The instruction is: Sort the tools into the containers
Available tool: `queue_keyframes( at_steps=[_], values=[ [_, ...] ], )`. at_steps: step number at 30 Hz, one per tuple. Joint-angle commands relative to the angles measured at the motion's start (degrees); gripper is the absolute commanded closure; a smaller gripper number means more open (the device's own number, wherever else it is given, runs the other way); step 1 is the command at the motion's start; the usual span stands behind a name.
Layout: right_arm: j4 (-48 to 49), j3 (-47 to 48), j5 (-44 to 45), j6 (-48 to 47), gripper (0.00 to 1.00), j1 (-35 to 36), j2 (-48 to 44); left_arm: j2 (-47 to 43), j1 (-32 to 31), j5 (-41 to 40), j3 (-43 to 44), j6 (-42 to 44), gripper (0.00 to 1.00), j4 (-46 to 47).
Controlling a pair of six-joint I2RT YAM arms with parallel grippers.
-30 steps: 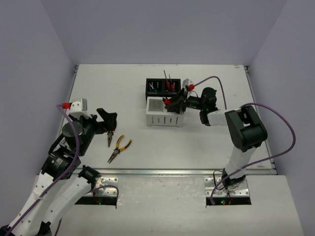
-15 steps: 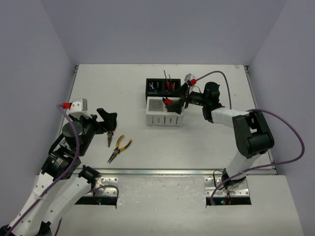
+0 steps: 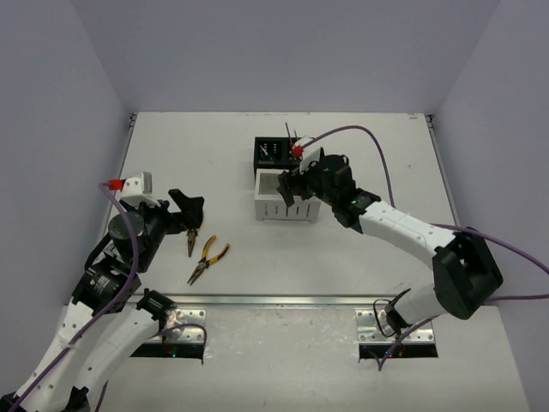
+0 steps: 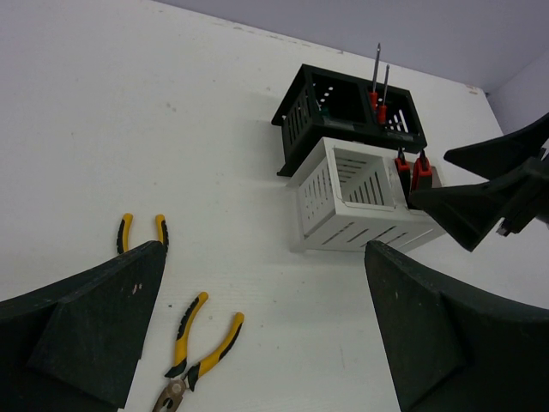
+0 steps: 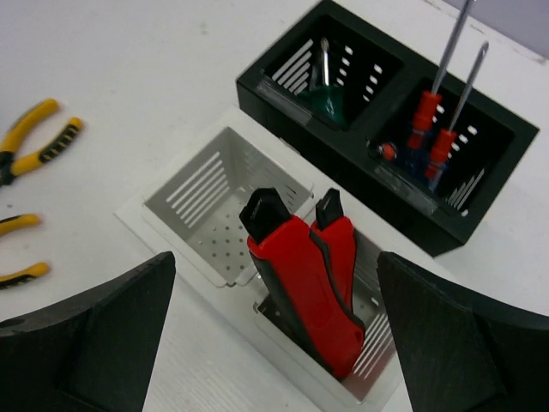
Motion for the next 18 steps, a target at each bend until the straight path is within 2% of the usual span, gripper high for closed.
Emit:
queue_keyframes(
  at_steps=[1,3,4,8,12,15,18],
  values=[
    [-8.02,4.64,25.87,2.94,0.04,5.29,3.77,-0.27,-0.37,0.08,-0.06,0.51,0.0,2.76],
    [-11.04,8.08,27.82,3.01,0.14,5.74,7.41,-0.2,-0.45,0.01,-0.06,0.51,0.0,2.75],
    [-11.96,8.89,27.93,2.95,0.26,6.08,8.87,-0.21,-0.45,0.01,-0.06,0.51,0.0,2.74],
    [-14.71,11.89,31.11,3.7,0.49,7.31,10.83,-0.69,-0.45,-0.08,-0.06,0.43,0.0,2.73],
    [-14.36,11.98,34.65,4.16,0.61,8.08,10.78,-0.61,-0.56,0.18,-0.09,0.51,0.0,2.83],
    [-14.12,12.15,34.94,4.42,0.87,8.08,10.0,-0.46,-0.72,0.44,-0.06,0.51,0.0,2.83],
    [-14.38,12.43,34.7,4.81,0.87,8.08,9.32,-0.66,-0.8,0.35,-0.07,0.51,0.0,2.83]
  ],
)
